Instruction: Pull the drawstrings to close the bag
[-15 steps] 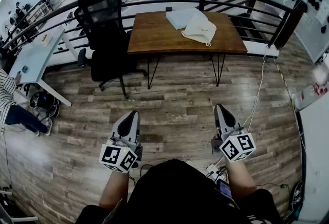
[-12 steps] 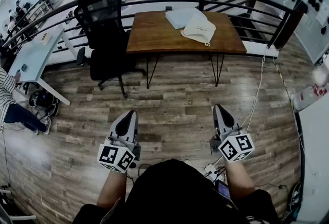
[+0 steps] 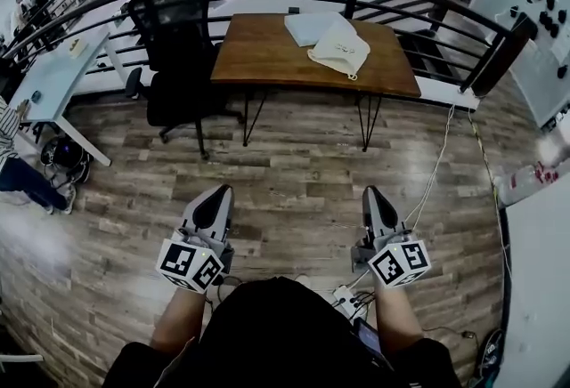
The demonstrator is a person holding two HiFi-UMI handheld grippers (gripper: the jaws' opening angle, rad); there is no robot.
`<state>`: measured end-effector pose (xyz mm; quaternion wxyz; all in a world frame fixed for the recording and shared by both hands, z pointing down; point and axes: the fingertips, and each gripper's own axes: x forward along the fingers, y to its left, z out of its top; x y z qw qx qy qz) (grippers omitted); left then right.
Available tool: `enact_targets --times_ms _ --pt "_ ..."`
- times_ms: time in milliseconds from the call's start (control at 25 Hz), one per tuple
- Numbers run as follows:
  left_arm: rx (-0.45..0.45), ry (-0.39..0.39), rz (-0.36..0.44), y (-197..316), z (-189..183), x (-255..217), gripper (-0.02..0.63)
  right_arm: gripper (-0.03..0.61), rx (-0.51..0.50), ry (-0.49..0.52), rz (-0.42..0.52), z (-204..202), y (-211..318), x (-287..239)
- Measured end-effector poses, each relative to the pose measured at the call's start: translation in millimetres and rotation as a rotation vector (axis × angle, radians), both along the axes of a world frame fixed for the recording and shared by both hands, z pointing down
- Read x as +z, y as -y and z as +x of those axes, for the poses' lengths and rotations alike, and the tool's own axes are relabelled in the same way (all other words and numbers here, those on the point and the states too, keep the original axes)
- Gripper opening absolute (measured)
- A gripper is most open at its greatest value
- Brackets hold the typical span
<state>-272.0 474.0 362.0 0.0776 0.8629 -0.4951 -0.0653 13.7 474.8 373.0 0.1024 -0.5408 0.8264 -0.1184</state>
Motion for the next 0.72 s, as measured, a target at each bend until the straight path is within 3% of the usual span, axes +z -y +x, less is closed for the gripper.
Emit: enact_targets --times_ms 400,440,480,520,560,720 --pt "-0.02 -0.033 0.0 0.7 37.0 1.0 0.021 0.007 -0.045 -0.042 0.054 25.5 -10.2 -9.5" --pt "-0.026 -0.035 0.013 0.8 41.7 -1.1 0.023 0.043 -0.06 -0.034 0.063 28.1 -12.9 -12.2" --pt "-0.031 -0.037 0.026 1.0 47.2 -3.4 0.053 0.174 -0.079 -0.018 0.072 30.4 -15.4 -15.4" --pt "-0.035 -0.038 0.033 1.7 53.3 -5.0 0.206 0.306 -0.098 -0.002 0.083 32.8 -17.4 -18.8" --pt "-0.042 -0.038 0.034 2.5 59.6 -5.7 0.315 0.346 -0.111 0.005 0.094 35.8 -18.8 -21.8" --pt "-0.078 -0.03 0.04 -0.9 78.7 -6.4 0.322 0.359 -0.107 -0.018 0.123 53.6 -20.3 -25.1"
